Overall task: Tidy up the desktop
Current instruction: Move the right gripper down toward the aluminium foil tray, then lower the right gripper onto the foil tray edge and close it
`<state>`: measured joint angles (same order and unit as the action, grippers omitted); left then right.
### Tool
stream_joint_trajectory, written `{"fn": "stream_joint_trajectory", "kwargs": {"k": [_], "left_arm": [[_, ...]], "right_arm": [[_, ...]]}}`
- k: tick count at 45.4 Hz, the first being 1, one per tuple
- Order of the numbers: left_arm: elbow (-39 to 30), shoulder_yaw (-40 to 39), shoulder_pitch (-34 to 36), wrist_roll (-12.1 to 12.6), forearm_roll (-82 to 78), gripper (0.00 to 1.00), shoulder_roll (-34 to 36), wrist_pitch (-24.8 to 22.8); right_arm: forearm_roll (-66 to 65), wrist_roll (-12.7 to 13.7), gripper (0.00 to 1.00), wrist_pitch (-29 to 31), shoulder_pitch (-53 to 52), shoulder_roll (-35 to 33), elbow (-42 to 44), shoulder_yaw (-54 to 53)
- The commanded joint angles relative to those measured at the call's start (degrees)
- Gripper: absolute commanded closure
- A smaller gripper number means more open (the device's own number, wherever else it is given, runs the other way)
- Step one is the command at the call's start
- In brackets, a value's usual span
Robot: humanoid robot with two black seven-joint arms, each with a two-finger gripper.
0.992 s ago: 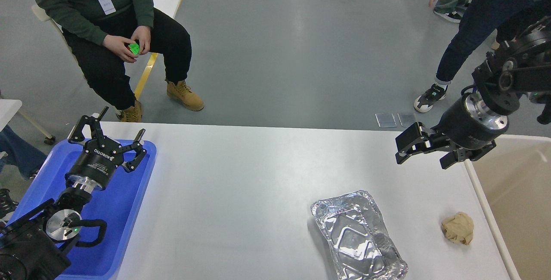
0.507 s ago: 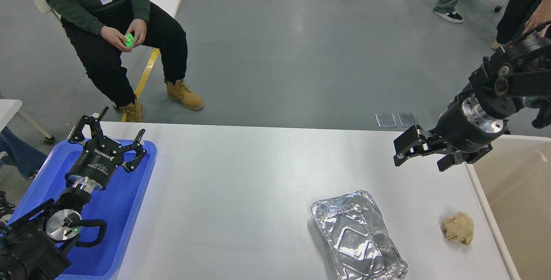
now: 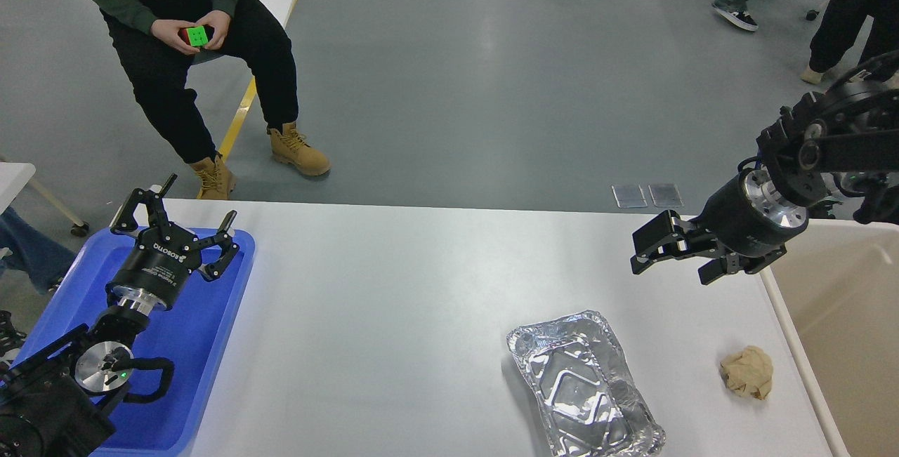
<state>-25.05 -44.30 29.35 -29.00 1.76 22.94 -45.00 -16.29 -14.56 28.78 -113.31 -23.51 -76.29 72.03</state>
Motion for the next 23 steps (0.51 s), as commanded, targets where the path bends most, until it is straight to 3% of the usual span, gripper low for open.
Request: {"fn": "stream_joint_trajectory", "kwargs": {"k": [1,17,23], "left_arm": [[0.00,0.09,0.00,-0.01,0.00,0.01,0.00,0.00],[0.00,0.09,0.00,-0.01,0.00,0.01,0.00,0.00],[0.00,0.00,0.00,-0.01,0.00,0.01,0.00,0.00]], "right_arm": [[-3.05,-0.03,0.00,-7.24,6.78,1.00,0.79,-0.75],[-7.61,-0.12,0.00,-10.06,17.51,5.57,5.10,-6.46],[-11.30,-0.21,0.00,-13.83,20.76,6.02,5.10,-6.64]]}}
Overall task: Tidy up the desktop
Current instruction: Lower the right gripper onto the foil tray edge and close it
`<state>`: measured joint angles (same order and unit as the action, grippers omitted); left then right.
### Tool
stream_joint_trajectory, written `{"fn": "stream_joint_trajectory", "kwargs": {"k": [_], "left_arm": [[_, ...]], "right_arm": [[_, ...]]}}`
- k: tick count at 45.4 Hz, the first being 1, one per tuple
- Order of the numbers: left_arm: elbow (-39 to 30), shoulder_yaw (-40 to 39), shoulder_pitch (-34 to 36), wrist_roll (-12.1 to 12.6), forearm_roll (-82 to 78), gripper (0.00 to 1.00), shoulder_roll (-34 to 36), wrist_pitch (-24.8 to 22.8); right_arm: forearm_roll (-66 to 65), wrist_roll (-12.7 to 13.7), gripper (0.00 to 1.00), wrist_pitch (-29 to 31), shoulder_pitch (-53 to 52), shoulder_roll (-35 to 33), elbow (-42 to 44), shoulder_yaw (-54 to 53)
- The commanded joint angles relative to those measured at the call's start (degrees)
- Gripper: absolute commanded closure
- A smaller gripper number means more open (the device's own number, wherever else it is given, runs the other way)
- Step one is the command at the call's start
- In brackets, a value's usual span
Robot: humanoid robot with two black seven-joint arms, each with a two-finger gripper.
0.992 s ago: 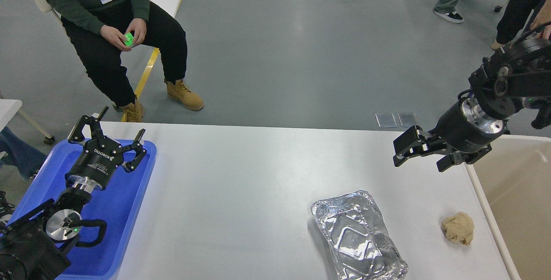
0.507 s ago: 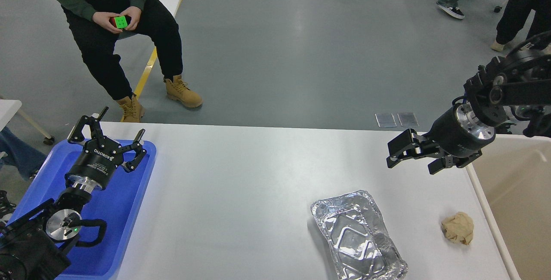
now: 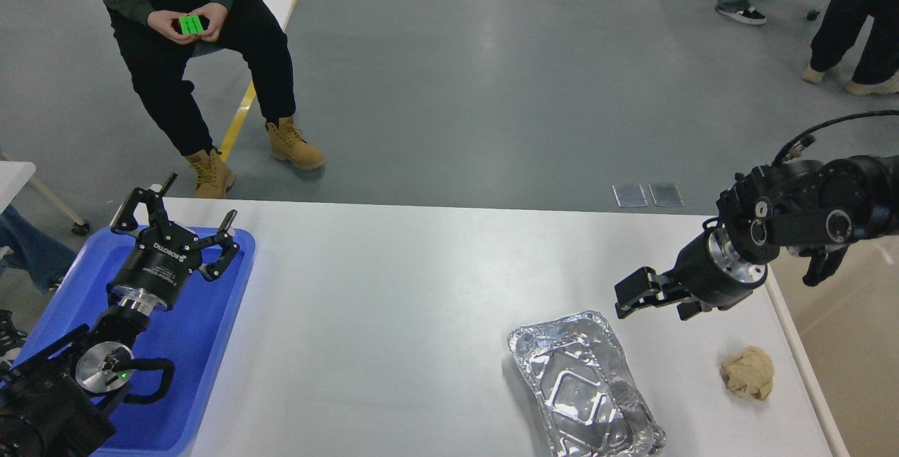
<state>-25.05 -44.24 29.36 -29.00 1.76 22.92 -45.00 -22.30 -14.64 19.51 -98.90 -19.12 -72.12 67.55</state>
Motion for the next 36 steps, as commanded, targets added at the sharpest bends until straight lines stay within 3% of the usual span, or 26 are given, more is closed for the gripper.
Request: {"fn": "stream_joint_trajectory", "kwargs": {"k": [1,13,36], "left_arm": [[0.00,0.03,0.00,-0.01,0.00,0.01,0.02,0.00],[0.00,0.03,0.00,0.08,0.00,0.01,-0.07,0.00],[0.00,-0.05,0.00,-0.01,0.00,0.01,-0.07,0.00]], "right_arm": [[-6.09,-0.13,0.00,-5.27,6.87,1.63,0.93,-2.16],[-10.75,-0.04,0.01,-10.98,12.23,2.16,4.36,-1.72],[-9.87,-0.04,0.00,-13.62,18.39,2.78,5.50,-3.30]]}}
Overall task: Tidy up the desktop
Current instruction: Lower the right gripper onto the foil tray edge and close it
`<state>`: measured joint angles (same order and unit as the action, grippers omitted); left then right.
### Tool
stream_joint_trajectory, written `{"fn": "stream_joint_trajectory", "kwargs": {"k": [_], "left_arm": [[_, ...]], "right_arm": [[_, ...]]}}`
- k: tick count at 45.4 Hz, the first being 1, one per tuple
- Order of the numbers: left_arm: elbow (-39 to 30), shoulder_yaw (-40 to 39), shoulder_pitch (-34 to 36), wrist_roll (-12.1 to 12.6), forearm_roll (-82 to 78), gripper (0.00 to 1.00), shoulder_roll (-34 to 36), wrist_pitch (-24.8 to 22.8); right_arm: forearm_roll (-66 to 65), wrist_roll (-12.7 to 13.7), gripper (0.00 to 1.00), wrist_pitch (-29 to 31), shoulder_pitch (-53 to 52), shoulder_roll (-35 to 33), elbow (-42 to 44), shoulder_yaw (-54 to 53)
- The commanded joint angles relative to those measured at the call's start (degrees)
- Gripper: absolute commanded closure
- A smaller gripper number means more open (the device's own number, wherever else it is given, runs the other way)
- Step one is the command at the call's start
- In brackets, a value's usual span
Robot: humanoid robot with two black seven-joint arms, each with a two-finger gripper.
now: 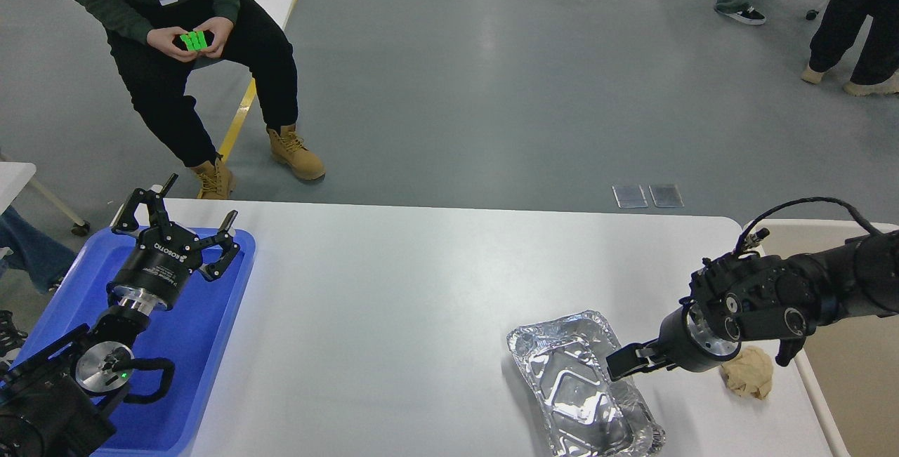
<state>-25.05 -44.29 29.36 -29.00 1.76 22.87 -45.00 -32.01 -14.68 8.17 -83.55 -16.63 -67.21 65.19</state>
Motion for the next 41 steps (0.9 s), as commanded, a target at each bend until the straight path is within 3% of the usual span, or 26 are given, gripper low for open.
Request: {"fn": "stream_joint_trajectory", "kwargs": {"k": [1,13,21,25,28,35,41], "left_arm": [[0.00,-0.01,0.00,-0.01,0.00,0.01,0.07,0.00],[0.00,-0.01,0.00,-0.01,0.00,0.01,-0.02,0.00],[0.00,-0.01,0.00,-0.01,0.00,0.01,-0.02,0.00],[0.00,-0.01,0.00,-0.01,0.00,0.01,-0.02,0.00],[0.00,-0.01,0.00,0.00,0.00,0.01,0.07,0.00],[0.00,-0.01,0.00,-0.01,0.00,0.01,-0.02,0.00],[0.00,-0.01,0.00,-0.01,0.00,0.01,-0.02,0.00]], "right_arm": [[-0.16,0.00,0.00,-2.80,3.31,0.29,0.59,-0.95],[-0.34,0.00,0.03,-7.90,6.47,0.37,1.03,-1.03],[-1.22,0.00,0.18,-11.68,9.81,3.09,4.54,-0.42],[-1.39,0.00,0.43,-12.12,10.52,3.98,5.07,0.55],[-2.09,0.00,0.54,-12.21,10.60,4.15,5.07,0.99],[-2.62,0.00,1.00,-12.12,10.69,4.77,5.07,1.25],[-2.54,0.00,1.00,-11.94,10.08,4.77,4.98,1.95]]}}
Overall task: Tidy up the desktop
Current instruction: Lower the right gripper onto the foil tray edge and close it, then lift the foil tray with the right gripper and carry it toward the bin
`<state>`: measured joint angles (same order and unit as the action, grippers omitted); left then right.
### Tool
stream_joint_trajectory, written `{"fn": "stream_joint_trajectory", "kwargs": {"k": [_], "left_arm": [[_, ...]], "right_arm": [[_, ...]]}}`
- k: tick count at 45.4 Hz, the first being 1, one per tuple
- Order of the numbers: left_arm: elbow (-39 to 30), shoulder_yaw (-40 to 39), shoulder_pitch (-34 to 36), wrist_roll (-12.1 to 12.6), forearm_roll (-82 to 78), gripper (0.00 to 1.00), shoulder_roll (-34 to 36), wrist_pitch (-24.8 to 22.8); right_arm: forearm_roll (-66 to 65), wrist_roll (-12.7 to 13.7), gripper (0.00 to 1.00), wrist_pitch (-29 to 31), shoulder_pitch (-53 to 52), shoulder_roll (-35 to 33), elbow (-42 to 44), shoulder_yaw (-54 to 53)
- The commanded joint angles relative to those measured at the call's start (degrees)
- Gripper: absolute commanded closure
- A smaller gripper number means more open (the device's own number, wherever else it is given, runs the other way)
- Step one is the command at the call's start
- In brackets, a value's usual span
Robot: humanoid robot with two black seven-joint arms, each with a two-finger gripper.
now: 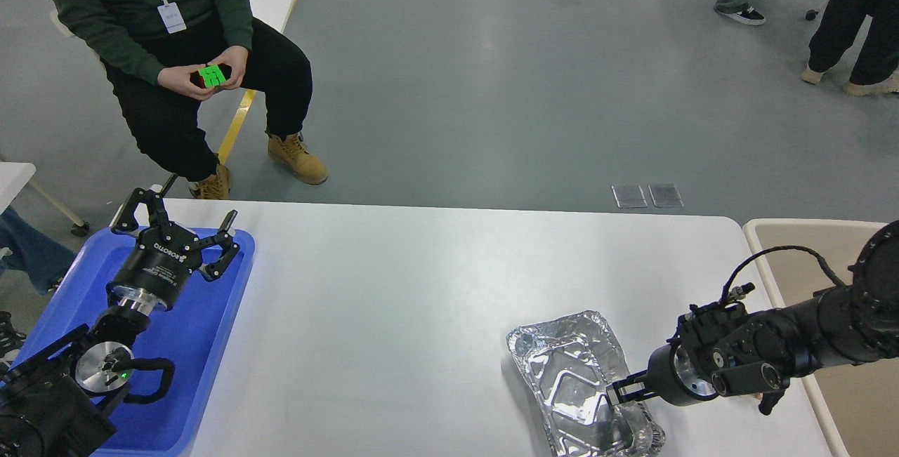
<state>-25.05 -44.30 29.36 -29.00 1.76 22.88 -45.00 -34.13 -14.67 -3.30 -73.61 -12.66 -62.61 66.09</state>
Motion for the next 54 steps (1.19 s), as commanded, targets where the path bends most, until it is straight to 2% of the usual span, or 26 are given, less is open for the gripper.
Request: {"fn": "stream_joint_trajectory", "kwargs": {"k": [1,17,26,35,46,54], "left_arm": [[0.00,0.00,0.00,0.00,0.00,0.01,-0.03,0.00],[0.00,0.00,0.00,0.00,0.00,0.01,-0.03,0.00],[0.00,-0.09,0.00,0.00,0.00,0.01,-0.03,0.00],[0.00,-0.09,0.00,0.00,0.00,0.01,-0.03,0.00],[0.00,-0.09,0.00,0.00,0.00,0.01,-0.03,0.00],[0.00,-0.18,-0.09,0.00,0.09,0.01,-0.03,0.00]], "right_arm": [[-0.32,0.00,1.00,-0.48,0.04,0.80,0.30,1.14],[-0.32,-0.18,1.00,-0.39,-3.56,0.36,-0.67,2.37],[-0.32,-0.44,1.00,0.66,-9.18,-1.66,-4.79,3.69],[0.91,-0.44,1.00,13.40,-18.40,-5.79,-8.31,2.82],[0.91,-3.08,1.00,22.54,-31.59,-10.89,-15.34,2.82],[1.08,-3.17,1.00,27.20,-39.15,-12.82,-18.77,2.82]]}}
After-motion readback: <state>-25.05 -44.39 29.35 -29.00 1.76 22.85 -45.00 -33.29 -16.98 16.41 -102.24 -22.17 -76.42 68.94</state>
